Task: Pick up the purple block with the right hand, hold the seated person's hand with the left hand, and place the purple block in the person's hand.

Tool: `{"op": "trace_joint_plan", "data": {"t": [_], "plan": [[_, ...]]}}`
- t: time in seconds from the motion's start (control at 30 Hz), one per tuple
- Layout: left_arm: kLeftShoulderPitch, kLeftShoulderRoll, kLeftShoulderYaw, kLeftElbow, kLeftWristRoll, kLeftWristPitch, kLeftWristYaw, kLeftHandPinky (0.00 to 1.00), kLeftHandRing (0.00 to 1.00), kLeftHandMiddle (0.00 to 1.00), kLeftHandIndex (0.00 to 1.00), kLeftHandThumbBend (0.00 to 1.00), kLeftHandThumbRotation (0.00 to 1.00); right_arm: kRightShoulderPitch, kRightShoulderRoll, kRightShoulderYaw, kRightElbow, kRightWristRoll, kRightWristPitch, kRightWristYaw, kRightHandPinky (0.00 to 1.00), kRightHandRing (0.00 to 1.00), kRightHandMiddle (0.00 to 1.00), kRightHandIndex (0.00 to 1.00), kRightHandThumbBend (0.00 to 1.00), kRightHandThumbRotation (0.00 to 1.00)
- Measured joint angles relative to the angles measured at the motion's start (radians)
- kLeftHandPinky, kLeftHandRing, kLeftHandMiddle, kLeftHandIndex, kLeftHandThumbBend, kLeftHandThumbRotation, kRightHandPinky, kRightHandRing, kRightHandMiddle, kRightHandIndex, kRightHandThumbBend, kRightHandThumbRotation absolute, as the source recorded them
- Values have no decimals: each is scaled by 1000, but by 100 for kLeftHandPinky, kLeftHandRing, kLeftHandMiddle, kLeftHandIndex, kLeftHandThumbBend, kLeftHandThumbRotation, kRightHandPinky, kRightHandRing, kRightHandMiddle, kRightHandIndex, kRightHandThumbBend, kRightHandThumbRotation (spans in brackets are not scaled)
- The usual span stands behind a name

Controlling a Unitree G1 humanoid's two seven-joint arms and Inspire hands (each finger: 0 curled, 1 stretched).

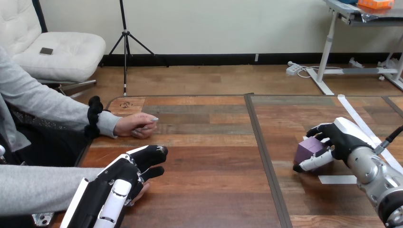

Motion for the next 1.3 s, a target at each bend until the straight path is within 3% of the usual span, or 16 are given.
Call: {"op": "trace_joint_plan", "data": {"t": [0.3,0.6,1.07,1.3], "plan": [[0,0,0,0,-1,0,-3,81,83,79,71,44,83,0,3,1,0,-2,0,-1,63,76,79,78,98,18],[0,0,0,1,-3,-1,-5,78,82,78,70,44,78,0,4,4,0,-4,14,-5,52,69,76,78,99,21],[0,1,1,3,-57,0,-28,82,84,78,71,41,51,-3,6,15,0,-13,39,-6,52,69,75,77,96,21],[0,2,6,3,-80,19,-34,86,86,80,71,40,43,-9,8,29,0,-26,50,-6,52,67,73,76,95,20]]}}
